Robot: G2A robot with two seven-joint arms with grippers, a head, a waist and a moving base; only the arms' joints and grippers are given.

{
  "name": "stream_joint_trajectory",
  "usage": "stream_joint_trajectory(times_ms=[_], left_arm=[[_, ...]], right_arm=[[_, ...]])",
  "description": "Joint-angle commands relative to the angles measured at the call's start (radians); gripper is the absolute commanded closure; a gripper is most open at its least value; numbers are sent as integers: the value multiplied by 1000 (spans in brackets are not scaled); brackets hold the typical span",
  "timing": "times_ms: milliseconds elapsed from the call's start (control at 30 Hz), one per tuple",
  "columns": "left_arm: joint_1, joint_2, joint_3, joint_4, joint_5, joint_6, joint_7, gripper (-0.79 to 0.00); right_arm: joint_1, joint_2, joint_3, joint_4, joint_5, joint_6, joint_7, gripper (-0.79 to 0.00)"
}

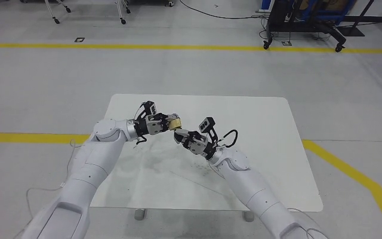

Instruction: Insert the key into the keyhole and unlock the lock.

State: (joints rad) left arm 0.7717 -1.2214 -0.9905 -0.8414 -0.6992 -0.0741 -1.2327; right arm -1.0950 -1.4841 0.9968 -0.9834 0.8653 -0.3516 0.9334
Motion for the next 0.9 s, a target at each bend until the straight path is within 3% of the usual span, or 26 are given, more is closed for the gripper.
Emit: stream_joint_trajectory(times_ms=[0,167,467,833,867], left_arm=[[1,-1,-1,-1,1,-7,-7,0],[4,-2,-7,-4,-1,-35,-16,0],[18,-2,-24,-17,-8,-95,-51,0],[40,5,-49,-56,59,-170,34,0],[43,6,-52,-62,67,-174,43,0]], right_arm=[[-2,-2,7,2,36,6,14,0],[-10,-8,29,10,201,80,151,0],[21,-19,45,98,382,308,307,0],[44,-27,34,138,330,274,348,0],[46,-26,32,139,313,272,346,-166]])
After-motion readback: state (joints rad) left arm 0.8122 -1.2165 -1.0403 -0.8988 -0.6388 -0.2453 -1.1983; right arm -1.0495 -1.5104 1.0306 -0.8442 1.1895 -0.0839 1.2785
